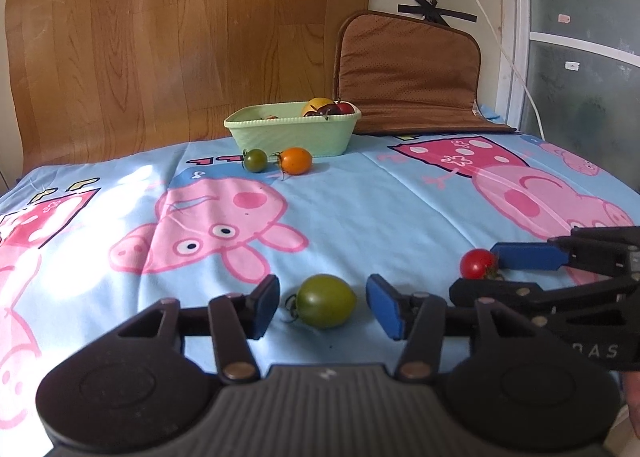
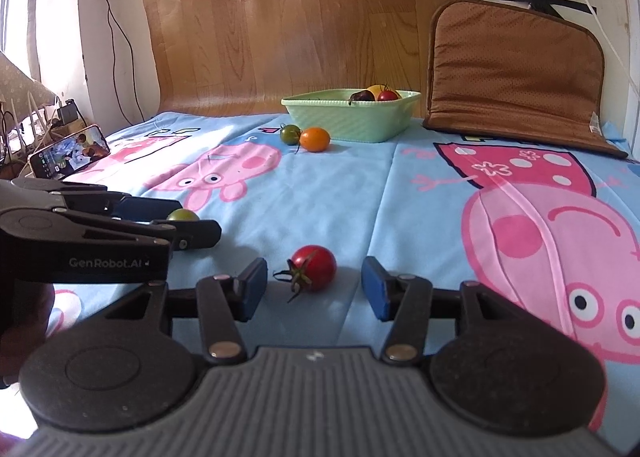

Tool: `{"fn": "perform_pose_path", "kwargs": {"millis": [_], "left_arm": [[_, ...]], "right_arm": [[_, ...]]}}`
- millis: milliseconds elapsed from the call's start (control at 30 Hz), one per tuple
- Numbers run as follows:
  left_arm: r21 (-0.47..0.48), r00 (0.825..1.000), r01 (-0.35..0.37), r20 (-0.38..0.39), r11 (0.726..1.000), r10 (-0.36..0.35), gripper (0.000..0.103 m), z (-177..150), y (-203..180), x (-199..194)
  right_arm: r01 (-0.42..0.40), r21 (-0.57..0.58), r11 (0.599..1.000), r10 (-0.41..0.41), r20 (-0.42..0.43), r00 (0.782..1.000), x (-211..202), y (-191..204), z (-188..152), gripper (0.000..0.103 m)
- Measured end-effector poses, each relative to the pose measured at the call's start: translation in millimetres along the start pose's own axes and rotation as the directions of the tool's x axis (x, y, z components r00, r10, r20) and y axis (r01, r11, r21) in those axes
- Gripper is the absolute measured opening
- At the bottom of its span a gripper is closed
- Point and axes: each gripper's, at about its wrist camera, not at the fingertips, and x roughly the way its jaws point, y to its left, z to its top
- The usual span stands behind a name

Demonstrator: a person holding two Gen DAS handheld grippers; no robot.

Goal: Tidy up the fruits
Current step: 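Hold the green tomato in the left tool while the right grasps the red tomato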

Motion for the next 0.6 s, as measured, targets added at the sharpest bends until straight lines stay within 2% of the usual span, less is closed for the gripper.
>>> {"fn": "perform_pose_path", "kwargs": {"millis": [100, 167, 333, 467, 600], "left_arm": [[-0.004, 1.000, -0.001, -0.009, 1.000, 0.001, 0.048, -1.6, 0.3, 2.4], [-0.004, 1.000, -0.002, -0.003, 1.000, 0.002, 0.043, -2.7, 0.4, 1.9], [0.003, 1.000, -0.003, 0.006, 1.000, 0.003, 0.040, -4.6, -1.0, 1.1], [0.005, 1.000, -0.005, 0.013, 1.000, 0.005, 0.035, -5.4, -1.4, 0.3], [0.011, 1.000, -0.020, 0.017, 1.000, 0.020, 0.034, -6.2, -3.7, -0.6]], "right_arm": [[0.001, -0.003, 1.000, -0.001, 0.006, 1.000, -0.5, 0.7, -0.5, 0.054], [0.005, 0.000, 1.000, -0.005, 0.010, 1.000, -0.6, 0.6, -1.3, 0.051], [0.019, -0.015, 1.000, -0.019, 0.017, 1.000, -0.1, 2.0, -2.8, 0.028], [0.027, -0.028, 0.999, -0.027, 0.024, 0.999, 0.2, 3.8, -3.8, 0.028], [0.034, -0.038, 0.999, -0.033, 0.030, 0.999, 0.1, 5.5, -5.1, 0.028]]}}
